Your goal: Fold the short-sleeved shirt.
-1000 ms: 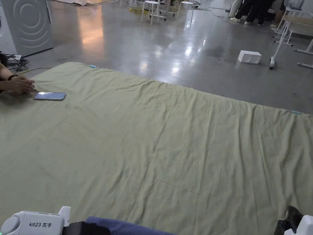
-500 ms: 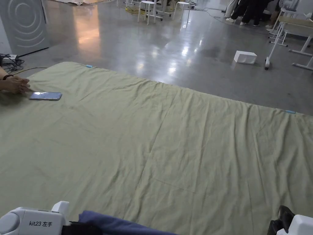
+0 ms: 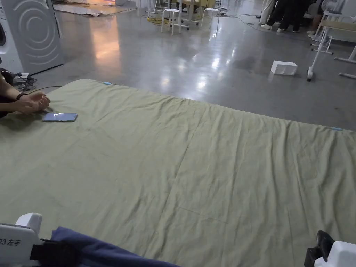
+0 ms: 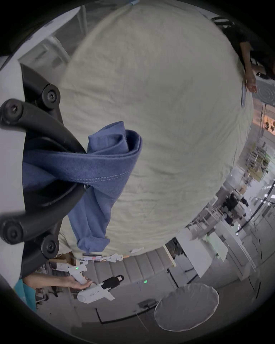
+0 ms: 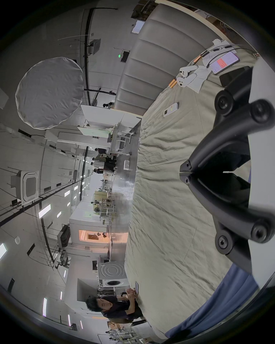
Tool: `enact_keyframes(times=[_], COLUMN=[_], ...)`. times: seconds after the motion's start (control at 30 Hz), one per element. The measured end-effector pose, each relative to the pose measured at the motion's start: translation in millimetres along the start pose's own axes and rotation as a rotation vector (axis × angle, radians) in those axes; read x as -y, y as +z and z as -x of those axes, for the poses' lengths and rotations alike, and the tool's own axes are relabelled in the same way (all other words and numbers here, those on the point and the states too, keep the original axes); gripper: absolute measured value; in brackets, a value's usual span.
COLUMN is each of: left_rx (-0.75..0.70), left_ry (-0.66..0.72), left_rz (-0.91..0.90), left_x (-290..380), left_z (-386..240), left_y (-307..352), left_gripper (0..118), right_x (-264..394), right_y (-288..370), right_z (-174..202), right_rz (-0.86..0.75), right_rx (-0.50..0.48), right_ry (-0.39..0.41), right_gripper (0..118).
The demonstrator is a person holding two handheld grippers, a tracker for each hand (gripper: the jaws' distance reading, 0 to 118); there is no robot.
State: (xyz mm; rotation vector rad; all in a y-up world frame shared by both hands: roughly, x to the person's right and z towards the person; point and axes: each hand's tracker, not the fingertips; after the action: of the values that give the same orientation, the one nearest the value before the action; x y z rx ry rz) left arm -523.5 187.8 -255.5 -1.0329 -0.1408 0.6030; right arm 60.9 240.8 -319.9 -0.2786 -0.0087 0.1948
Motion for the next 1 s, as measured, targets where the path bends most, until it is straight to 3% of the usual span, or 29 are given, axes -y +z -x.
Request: enact_keyframes(times=[0.27,0.6,0.83,1.0], left_rx=[0.089,0.186,0.125,-0.017], left_ry=[-0.027,-0.045,-0.092,-0.095], left_rz=[-0.019,0.038,0.162,0.244], left_x=[25,41,60,80], left_z=[-77,-162,-218,-233], left_y=[5,-60,-145,-202], left_gripper=[10,10,10,10], right_x=[5,17,25,27], right_y=[-3,-2,1,4], right_z=[4,-8,-18,-23], right_rz=[0.005,0.027,0.053,0.07], right_rx=[-0.033,-0.039,-0.021,-0.009], right_ry=[-0.013,-0.027,-0.041,-0.047], right_gripper=[0,0,0,0])
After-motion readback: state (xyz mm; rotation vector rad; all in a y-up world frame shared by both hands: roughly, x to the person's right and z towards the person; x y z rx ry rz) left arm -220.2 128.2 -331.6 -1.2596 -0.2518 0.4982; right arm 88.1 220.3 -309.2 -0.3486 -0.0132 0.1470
